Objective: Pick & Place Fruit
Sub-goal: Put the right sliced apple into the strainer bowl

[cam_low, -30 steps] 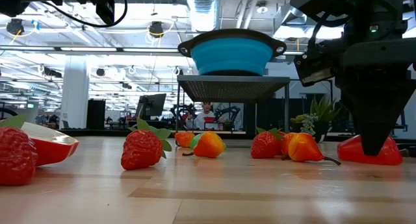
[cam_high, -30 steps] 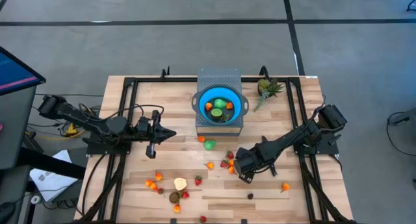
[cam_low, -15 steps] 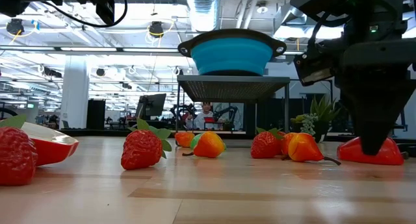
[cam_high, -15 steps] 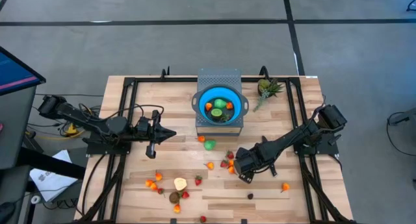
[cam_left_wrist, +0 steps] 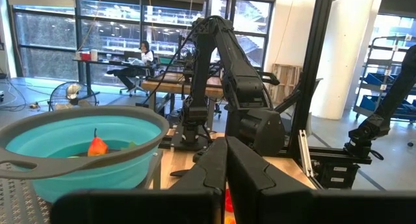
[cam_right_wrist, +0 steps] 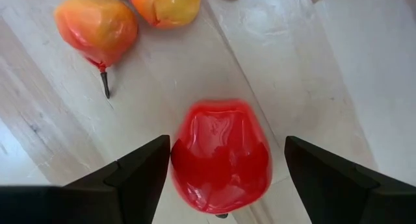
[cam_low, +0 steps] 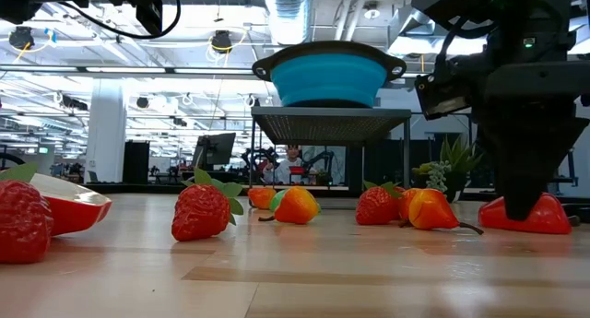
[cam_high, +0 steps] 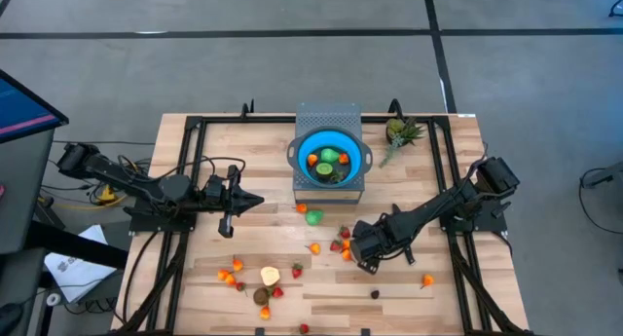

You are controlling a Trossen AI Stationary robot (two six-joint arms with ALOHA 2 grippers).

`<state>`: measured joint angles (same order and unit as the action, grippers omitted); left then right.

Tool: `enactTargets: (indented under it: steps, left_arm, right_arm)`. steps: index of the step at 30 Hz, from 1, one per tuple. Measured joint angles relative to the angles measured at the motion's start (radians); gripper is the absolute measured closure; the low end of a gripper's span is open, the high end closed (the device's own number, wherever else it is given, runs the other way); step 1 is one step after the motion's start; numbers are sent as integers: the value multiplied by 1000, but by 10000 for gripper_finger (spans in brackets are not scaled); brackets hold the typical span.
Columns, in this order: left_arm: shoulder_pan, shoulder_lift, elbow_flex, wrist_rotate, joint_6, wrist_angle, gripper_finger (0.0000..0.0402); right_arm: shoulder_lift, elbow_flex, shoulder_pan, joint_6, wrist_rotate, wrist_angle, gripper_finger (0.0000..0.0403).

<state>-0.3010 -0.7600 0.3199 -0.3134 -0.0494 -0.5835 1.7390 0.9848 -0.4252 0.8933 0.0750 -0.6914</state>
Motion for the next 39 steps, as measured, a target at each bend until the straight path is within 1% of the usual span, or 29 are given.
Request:
enactTargets:
  steps: [7, 12, 15, 17, 23, 27, 33, 39]
  left_arm:
    - [0, 0, 0, 0, 0, 0, 400]
    - [0, 0, 0, 0, 0, 0, 400]
    - [0, 0, 0, 0, 0, 0, 400]
    - [0, 0, 0, 0, 0, 0, 400]
    - [0, 0, 0, 0, 0, 0, 400]
    - [0, 0, 0, 0, 0, 0, 400]
    - [0, 0, 0, 0, 0, 0, 400]
    - [0, 0, 0, 0, 0, 0, 400]
  right_arm:
    - [2, 0, 0, -33, -25, 0, 106]
    - [62, 7, 1, -63, -51, 12, 106]
    - [91, 16, 1, -25, -49, 0, 106]
    - [96, 24, 1, -29, -48, -10, 106]
    - [52, 31, 1, -37, -23, -18, 106]
    - [32, 30, 1, -40, -10, -21, 117]
    - [39, 25, 0, -38, -26, -18, 135]
    - [36, 21, 0, -39, -27, -17, 144]
